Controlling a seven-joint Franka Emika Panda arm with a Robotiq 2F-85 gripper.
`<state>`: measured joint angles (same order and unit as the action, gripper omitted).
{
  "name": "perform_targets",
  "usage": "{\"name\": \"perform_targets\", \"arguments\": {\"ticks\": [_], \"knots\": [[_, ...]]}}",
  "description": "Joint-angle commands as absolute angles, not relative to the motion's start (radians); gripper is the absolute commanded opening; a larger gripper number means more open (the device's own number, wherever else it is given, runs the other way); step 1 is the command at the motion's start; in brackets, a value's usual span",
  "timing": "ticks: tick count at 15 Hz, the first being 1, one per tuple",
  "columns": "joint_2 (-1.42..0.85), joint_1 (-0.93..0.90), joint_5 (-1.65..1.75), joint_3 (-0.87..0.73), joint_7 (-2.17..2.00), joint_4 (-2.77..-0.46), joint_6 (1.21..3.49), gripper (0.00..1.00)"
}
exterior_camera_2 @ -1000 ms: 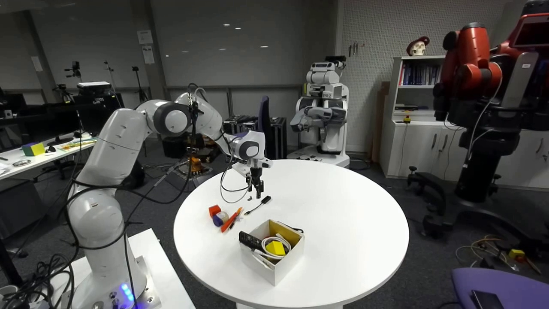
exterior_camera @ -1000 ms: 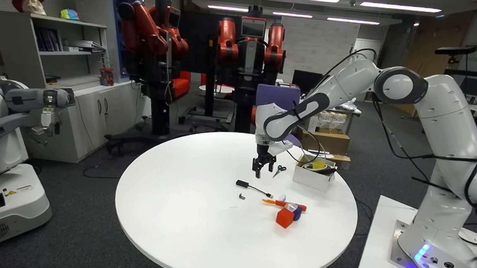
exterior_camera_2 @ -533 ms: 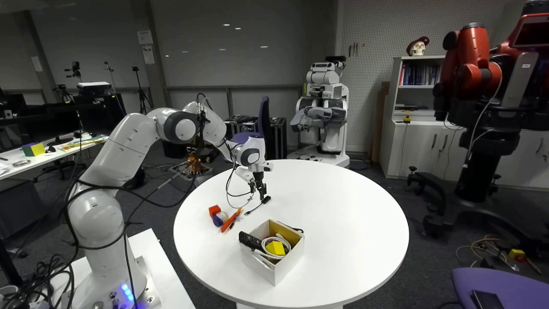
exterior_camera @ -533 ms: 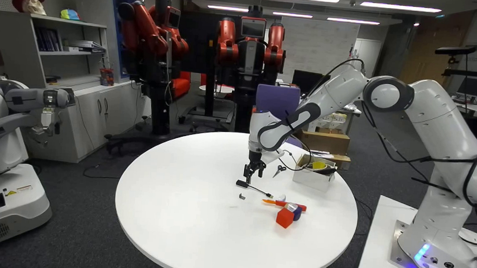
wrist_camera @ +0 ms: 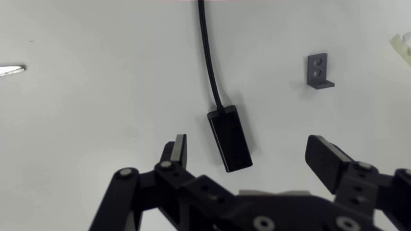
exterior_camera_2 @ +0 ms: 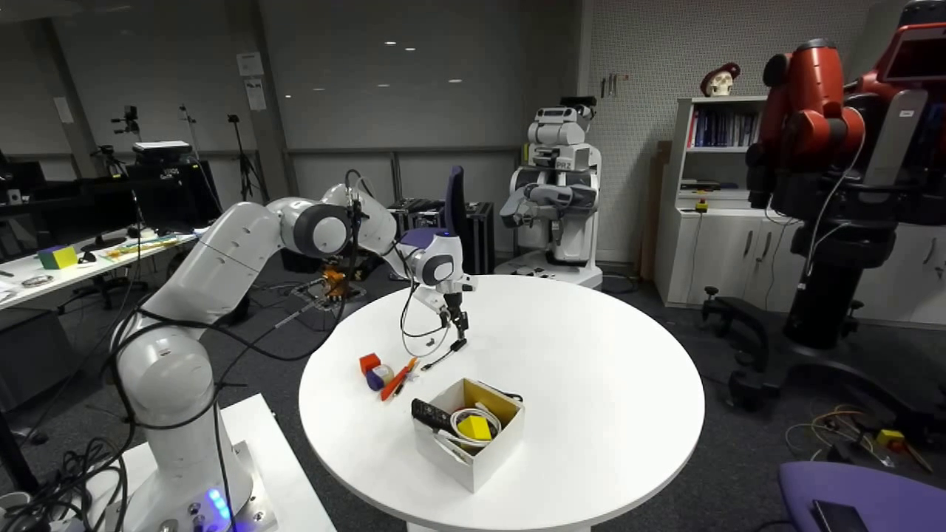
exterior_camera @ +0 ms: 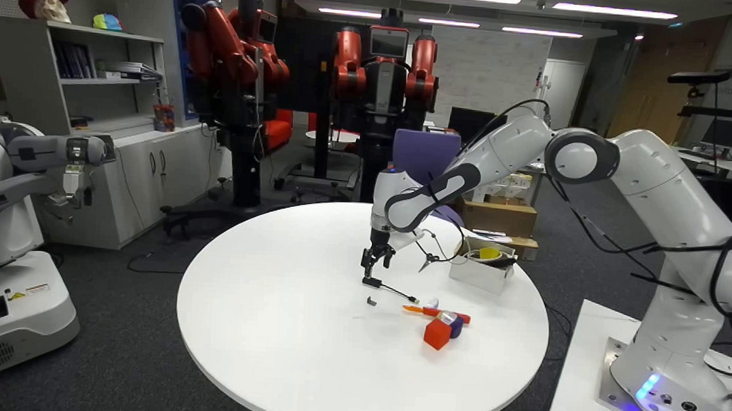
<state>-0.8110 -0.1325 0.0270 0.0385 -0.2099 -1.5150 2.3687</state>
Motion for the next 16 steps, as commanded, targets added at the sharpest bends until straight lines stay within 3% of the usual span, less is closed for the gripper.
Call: {"name": "perform_targets", "arguments": {"ticks": [1,9,11,12,13,16], "knots": [[-0.875,-0.150,0.037,0.011,-0.204,-1.413,2.345,1.00],[-0.956,-0.154,0.032,0.001,-0.206,-1.309,2.297,1.00],[-0.963,-0.155,0.032,0.000,-0.209,-1.297,2.278,0.95],[-0.967,-0.156,0.033,-0.001,-0.211,-1.288,2.263,0.91],[-0.972,-0.157,0.033,-0.002,-0.216,-1.279,2.246,0.72],[-0.980,-0.158,0.033,-0.002,-0.218,-1.259,2.206,0.49]]}}
